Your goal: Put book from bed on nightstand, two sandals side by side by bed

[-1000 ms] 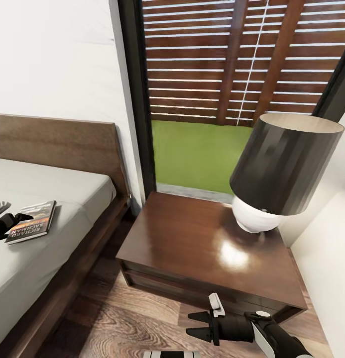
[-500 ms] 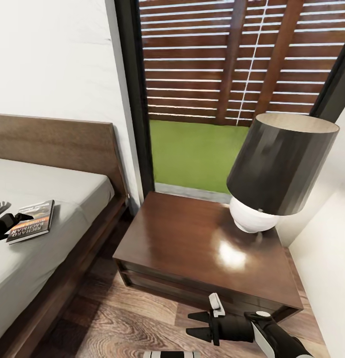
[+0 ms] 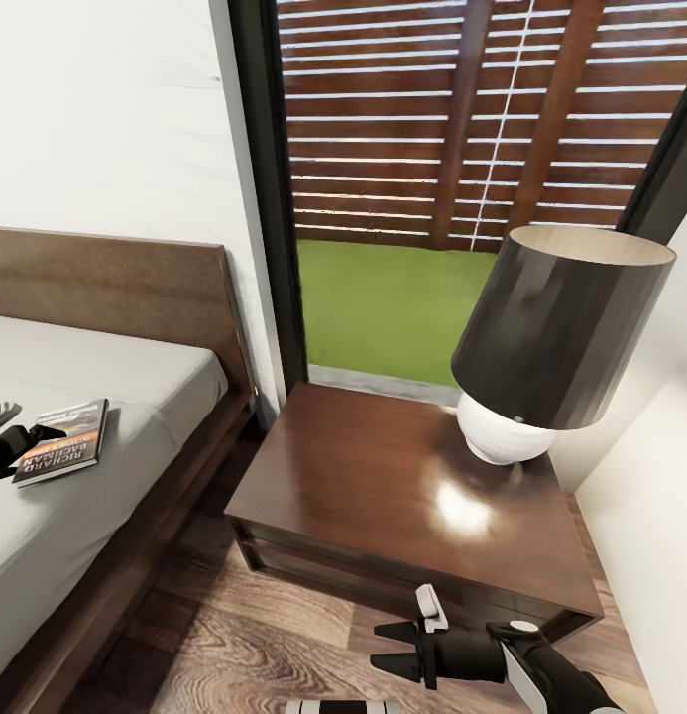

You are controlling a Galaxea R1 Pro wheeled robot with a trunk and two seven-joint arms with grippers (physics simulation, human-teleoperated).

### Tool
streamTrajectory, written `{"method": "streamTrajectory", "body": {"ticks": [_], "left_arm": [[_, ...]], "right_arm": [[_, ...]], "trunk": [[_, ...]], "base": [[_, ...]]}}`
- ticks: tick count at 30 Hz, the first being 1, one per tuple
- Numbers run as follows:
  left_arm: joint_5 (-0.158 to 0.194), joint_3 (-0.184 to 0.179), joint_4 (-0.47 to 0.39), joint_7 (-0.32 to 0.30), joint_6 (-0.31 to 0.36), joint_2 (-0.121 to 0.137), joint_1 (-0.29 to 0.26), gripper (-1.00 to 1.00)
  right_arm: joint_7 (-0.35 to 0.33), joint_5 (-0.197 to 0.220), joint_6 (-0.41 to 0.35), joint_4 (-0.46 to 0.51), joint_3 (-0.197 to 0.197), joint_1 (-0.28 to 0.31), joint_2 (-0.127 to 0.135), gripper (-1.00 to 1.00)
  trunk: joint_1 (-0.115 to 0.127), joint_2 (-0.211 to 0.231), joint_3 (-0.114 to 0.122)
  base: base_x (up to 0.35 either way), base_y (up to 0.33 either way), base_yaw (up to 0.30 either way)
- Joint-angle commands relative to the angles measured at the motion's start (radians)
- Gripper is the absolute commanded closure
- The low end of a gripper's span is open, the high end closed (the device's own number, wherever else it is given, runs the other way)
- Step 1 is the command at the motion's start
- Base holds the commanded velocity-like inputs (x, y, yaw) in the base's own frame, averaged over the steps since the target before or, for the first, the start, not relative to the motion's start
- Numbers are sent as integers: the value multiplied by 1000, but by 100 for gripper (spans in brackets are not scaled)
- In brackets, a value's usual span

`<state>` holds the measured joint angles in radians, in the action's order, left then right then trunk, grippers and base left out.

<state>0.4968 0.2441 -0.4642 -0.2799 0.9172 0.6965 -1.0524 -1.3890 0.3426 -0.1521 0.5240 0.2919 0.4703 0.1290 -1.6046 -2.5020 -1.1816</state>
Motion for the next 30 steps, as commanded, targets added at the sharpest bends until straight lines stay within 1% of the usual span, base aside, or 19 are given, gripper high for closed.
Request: {"method": "streamTrajectory", "body": {"ticks": [1, 14, 30], "left_arm": [[-16, 4, 1, -3, 8, -1, 0, -100], [-16, 5, 1, -3, 9, 3, 0, -100], [-16, 5, 0, -3, 9, 3, 0, -100]], "right_arm": [[-1, 10, -11, 0, 7, 1, 1, -100], [0, 10, -11, 0, 8, 1, 1, -100], [1, 9, -11, -1, 9, 1, 1, -100]], "trunk": [[0, 0, -1], [0, 0, -1], [0, 0, -1]], "base": [[0, 0, 0], [0, -2, 0], [0, -34, 0]]}}
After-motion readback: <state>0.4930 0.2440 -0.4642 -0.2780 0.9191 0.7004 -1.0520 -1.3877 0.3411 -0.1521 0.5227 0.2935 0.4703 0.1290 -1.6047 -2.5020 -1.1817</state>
